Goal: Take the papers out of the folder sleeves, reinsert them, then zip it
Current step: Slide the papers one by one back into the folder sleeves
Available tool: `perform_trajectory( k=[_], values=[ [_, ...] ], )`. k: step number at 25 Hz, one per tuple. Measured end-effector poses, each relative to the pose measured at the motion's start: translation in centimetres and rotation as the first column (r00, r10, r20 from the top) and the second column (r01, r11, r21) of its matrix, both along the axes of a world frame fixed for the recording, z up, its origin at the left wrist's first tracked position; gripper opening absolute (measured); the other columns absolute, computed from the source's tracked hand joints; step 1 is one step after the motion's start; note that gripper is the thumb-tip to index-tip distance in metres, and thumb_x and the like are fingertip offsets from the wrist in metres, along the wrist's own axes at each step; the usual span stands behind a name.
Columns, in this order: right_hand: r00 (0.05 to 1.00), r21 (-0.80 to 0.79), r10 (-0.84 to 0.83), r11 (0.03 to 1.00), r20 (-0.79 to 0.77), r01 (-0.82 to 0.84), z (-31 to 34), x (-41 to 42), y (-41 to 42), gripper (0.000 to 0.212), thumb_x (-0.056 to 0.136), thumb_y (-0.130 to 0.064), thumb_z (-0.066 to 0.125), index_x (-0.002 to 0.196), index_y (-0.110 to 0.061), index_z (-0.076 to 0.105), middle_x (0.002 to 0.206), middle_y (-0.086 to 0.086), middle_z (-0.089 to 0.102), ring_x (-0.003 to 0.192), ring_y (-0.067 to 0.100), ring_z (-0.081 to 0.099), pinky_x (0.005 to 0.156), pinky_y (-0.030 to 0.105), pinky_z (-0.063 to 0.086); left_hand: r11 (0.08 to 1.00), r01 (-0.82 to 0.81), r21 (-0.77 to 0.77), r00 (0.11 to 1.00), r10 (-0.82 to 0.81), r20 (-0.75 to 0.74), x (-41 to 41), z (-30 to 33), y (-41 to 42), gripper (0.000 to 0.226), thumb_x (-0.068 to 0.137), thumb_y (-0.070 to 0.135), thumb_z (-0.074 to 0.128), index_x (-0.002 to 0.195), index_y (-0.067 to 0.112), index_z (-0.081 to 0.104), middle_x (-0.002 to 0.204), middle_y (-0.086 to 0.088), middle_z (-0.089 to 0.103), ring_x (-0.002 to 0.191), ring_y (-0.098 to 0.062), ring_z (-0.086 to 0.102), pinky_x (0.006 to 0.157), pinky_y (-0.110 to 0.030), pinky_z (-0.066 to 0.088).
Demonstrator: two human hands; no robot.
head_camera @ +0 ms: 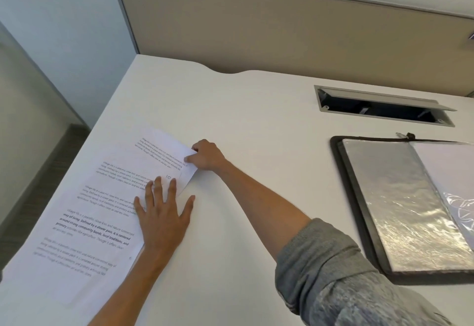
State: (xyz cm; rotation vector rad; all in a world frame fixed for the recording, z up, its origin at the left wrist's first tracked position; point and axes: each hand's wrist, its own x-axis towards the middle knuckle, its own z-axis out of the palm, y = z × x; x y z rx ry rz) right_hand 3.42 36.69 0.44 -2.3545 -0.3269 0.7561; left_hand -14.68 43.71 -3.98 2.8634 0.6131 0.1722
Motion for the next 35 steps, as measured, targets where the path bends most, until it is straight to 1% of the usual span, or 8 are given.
perform_trajectory(
  k=[4,9,18,20,22,24,30,35],
  values=[
    [0.985,0.142,-0.106,0.986,0.137,0.087,0.4,-0.7,-3.0,0.004,0.085,-0.010,0.056,0.082,-0.013,0.056,0.083,0.004,0.055,0.077,0.026,0.050,0.060,0.029,0.035,1.000,-0.005,0.005,1.000,0.005,-0.004,0.0,0.1,0.0,0.078,0.089,0.065,0.027,0.140,0.009,0.046,0.147,-0.018,0.041,0.137,-0.038,0.034,0.106,-0.063,0.026],
    [0.903,0.277,-0.328,0.927,0.276,0.252,1.7,-1.2,-11.0,0.020,0.087,-0.010,0.054,0.102,-0.010,0.068,0.091,0.005,0.066,0.081,0.024,0.057,0.069,0.027,0.036,0.999,0.028,0.035,1.000,-0.028,-0.006,-0.2,0.2,-0.4,0.085,0.086,0.072,0.025,0.140,0.010,0.046,0.147,-0.018,0.041,0.139,-0.038,0.031,0.110,-0.063,0.015],
    [0.764,0.610,-0.640,0.576,-0.077,0.544,5.7,-8.4,-27.7,0.019,0.090,-0.007,0.064,0.103,-0.021,0.068,0.085,-0.004,0.075,0.069,0.008,0.063,0.058,0.019,0.046,0.976,0.198,-0.089,0.972,-0.184,0.144,0.7,1.5,-2.4,0.091,0.090,0.073,0.015,0.144,0.004,0.037,0.149,-0.013,0.041,0.145,-0.026,0.025,0.118,-0.047,-0.003],
    [0.729,0.640,-0.661,0.486,-0.177,0.595,5.9,-10.3,-31.0,0.020,0.089,-0.006,0.065,0.105,-0.017,0.067,0.087,-0.004,0.075,0.071,0.010,0.064,0.062,0.022,0.046,0.850,0.145,-0.506,0.987,-0.086,0.137,2.5,3.5,-5.1,0.077,0.093,0.069,0.030,0.146,0.014,0.037,0.147,-0.006,0.045,0.140,-0.022,0.036,0.119,-0.041,0.011],
    [0.718,0.640,-0.652,0.448,-0.245,0.625,5.8,-12.1,-34.1,0.021,0.088,-0.005,0.064,0.107,-0.014,0.067,0.096,-0.001,0.076,0.079,0.016,0.066,0.068,0.026,0.050,0.454,0.056,-0.889,0.996,0.035,0.080,4.5,5.9,-8.3,0.043,0.094,0.043,0.058,0.132,0.023,0.052,0.129,-0.001,0.062,0.113,-0.017,0.062,0.105,-0.043,0.042],
    [0.709,0.625,-0.643,0.433,-0.290,0.649,5.6,-13.8,-37.4,0.025,0.084,-0.004,0.064,0.108,-0.009,0.069,0.099,0.004,0.075,0.085,0.022,0.069,0.070,0.028,0.054,0.222,0.038,-0.974,0.995,0.084,0.058,5.8,7.3,-11.3,0.022,0.091,0.013,0.065,0.112,0.020,0.065,0.110,-0.003,0.072,0.090,-0.017,0.071,0.083,-0.039,0.055],
    [0.779,0.481,-0.531,0.615,-0.334,0.625,6.0,-17.0,-46.4,0.041,0.074,-0.028,0.075,0.113,-0.017,0.069,0.108,0.001,0.075,0.099,0.025,0.071,0.076,0.032,0.057,0.177,0.067,-0.982,0.993,-0.113,0.047,7.3,8.5,-19.8,0.025,0.090,-0.003,0.057,0.103,0.014,0.070,0.101,-0.008,0.075,0.094,-0.032,0.070,0.086,-0.045,0.055],
    [0.726,0.508,-0.598,0.532,-0.341,0.677,5.3,-18.4,-51.6,0.049,0.081,-0.012,0.075,0.127,-0.014,0.060,0.116,0.002,0.072,0.104,0.023,0.070,0.092,0.042,0.055,0.108,0.157,-0.982,0.943,-0.313,0.116,7.6,10.6,-26.4,0.022,0.097,0.014,0.053,0.113,0.015,0.069,0.108,-0.005,0.073,0.098,-0.024,0.070,0.090,-0.040,0.053]
  ],
)
